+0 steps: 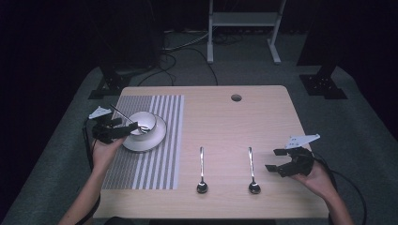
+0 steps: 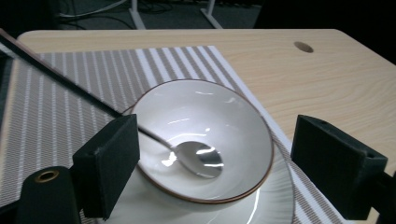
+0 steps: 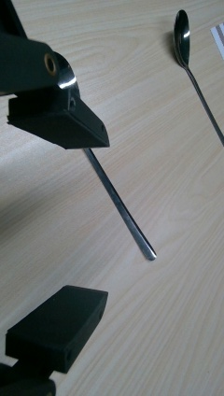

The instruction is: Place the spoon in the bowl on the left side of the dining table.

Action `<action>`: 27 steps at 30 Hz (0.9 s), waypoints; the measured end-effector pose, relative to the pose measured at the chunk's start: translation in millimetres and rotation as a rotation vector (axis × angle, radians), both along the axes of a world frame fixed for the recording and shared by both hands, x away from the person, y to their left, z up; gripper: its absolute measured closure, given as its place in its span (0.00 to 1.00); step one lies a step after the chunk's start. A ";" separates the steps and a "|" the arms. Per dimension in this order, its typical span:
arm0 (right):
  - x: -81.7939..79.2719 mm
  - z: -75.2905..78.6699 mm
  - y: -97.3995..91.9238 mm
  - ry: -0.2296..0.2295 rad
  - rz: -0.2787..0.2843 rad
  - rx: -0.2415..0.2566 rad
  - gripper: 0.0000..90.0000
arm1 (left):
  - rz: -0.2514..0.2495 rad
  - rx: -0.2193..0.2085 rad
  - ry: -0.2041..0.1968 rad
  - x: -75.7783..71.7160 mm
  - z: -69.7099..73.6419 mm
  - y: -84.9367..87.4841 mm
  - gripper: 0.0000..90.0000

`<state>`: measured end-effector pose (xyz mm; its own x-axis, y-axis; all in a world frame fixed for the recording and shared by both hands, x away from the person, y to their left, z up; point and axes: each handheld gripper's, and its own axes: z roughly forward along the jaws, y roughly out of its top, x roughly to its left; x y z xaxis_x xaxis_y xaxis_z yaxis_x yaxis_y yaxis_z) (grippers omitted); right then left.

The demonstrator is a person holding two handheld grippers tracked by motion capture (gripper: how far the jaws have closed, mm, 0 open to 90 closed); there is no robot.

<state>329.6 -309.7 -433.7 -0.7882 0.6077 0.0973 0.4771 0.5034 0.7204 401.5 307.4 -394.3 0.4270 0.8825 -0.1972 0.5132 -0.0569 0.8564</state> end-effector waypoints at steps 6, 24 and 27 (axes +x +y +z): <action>0.0 0.8 -0.6 -0.002 -0.002 0.001 0.22 | -0.028 0.008 -0.006 2.2 3.7 -13.1 0.16; -1.7 2.7 0.8 -0.011 0.003 0.005 0.23 | -0.157 0.007 -0.025 5.1 11.9 -58.9 0.16; -1.8 2.7 0.0 -0.012 0.001 0.007 0.22 | -0.177 0.003 -0.032 4.7 12.3 -66.3 0.16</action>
